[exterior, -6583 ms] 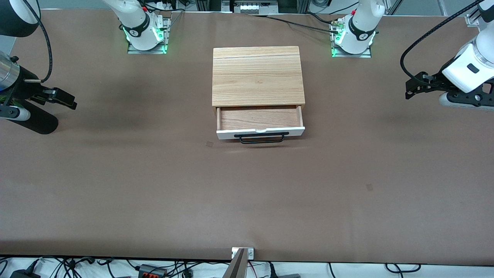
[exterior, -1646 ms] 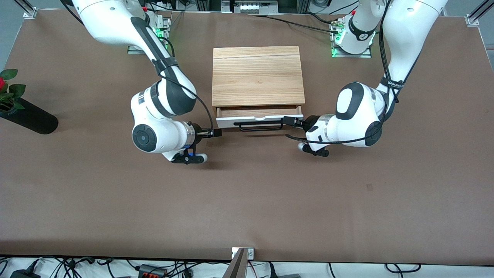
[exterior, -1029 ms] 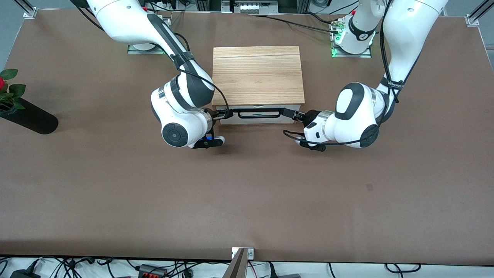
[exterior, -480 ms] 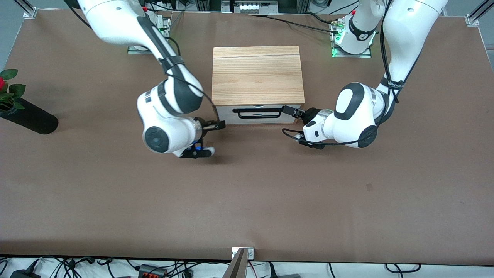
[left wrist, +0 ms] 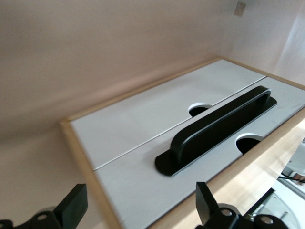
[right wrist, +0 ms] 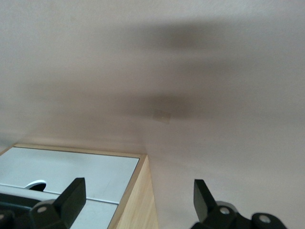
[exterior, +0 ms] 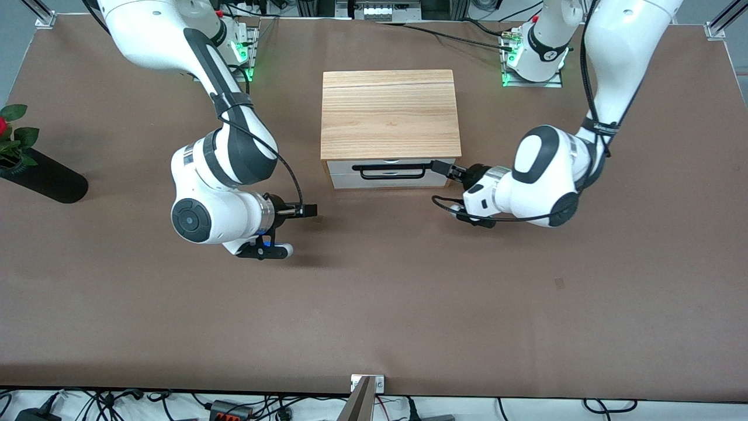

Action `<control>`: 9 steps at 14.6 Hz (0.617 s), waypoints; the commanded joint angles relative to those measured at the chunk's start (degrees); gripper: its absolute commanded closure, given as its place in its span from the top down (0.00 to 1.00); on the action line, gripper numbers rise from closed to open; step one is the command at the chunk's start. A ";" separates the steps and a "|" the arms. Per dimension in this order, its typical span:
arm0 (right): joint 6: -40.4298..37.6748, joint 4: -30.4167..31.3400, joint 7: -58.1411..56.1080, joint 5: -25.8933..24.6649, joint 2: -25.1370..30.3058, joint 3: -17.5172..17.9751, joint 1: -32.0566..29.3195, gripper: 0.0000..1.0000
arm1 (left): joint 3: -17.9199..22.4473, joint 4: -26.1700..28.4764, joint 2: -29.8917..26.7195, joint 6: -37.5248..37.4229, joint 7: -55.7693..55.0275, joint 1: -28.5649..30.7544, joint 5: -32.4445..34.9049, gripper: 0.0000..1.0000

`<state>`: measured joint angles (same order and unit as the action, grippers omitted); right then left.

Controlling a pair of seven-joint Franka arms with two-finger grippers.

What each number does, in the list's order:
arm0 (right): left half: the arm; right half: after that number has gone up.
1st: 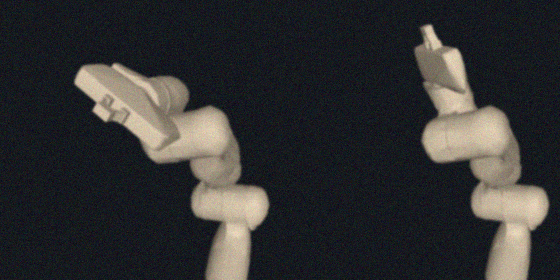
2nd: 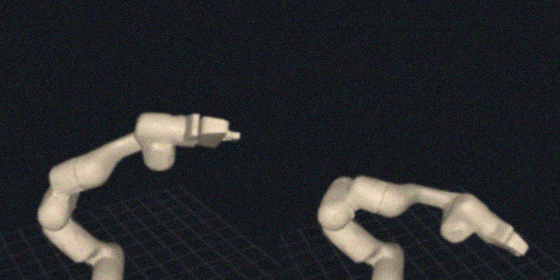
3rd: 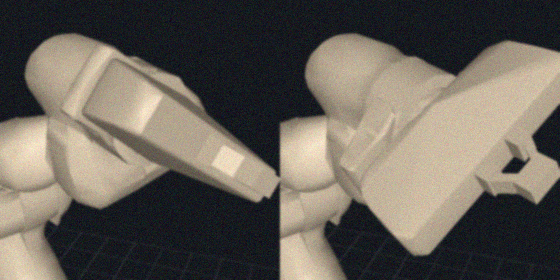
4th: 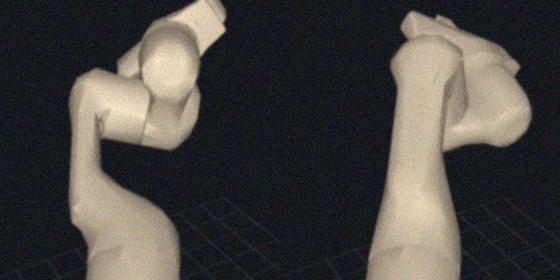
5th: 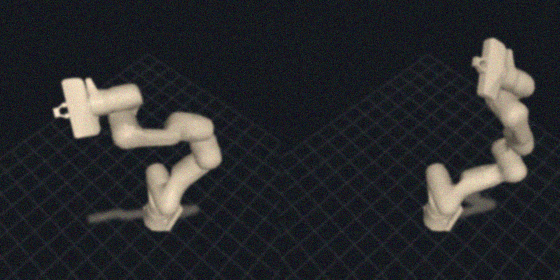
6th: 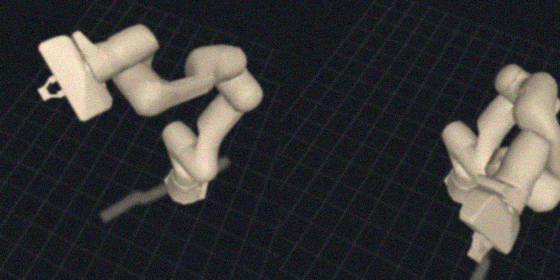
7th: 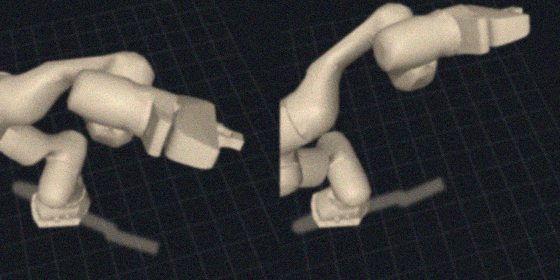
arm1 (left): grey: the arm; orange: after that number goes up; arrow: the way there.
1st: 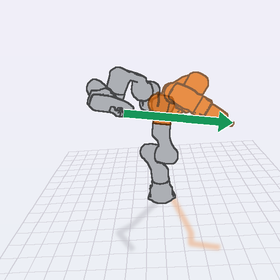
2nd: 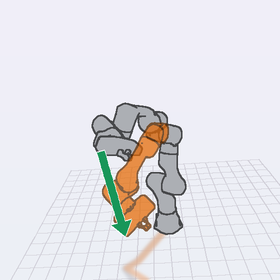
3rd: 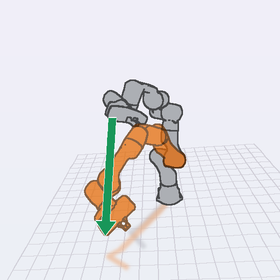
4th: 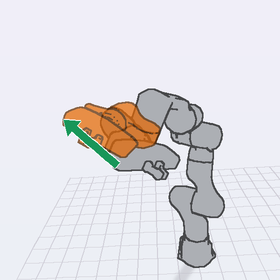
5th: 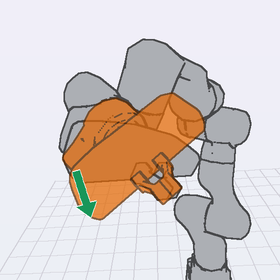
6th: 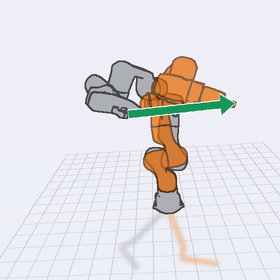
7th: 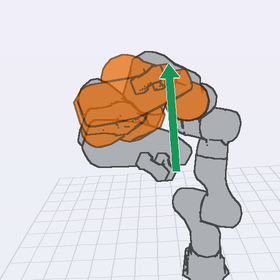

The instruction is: Close drawer with both arms simultaneously

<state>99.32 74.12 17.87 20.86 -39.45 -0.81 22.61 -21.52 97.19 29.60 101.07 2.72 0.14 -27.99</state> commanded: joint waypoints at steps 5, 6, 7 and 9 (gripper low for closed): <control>-1.22 -5.55 0.15 -2.57 0.16 -9.12 0.68 1.00 | 0.51 -18.34 -1.82 -13.35 0.80 6.09 29.62 1.00; -2.71 -7.65 0.15 -3.10 0.16 -9.56 0.50 1.00 | 0.51 -19.49 -3.30 -13.35 0.71 6.36 33.75 1.00; -3.68 -8.54 0.15 -5.28 0.16 -10.52 0.85 1.00 | 0.60 -20.72 -4.28 -13.44 0.62 6.45 37.18 1.00; -3.95 -8.64 0.06 -11.42 0.34 -11.06 0.86 1.00 | 0.42 -23.88 -5.69 -16.58 0.36 6.27 43.26 1.00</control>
<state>96.85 66.64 17.71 13.75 -39.20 -10.93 22.75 -20.94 76.07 25.84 88.09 2.82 7.07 10.09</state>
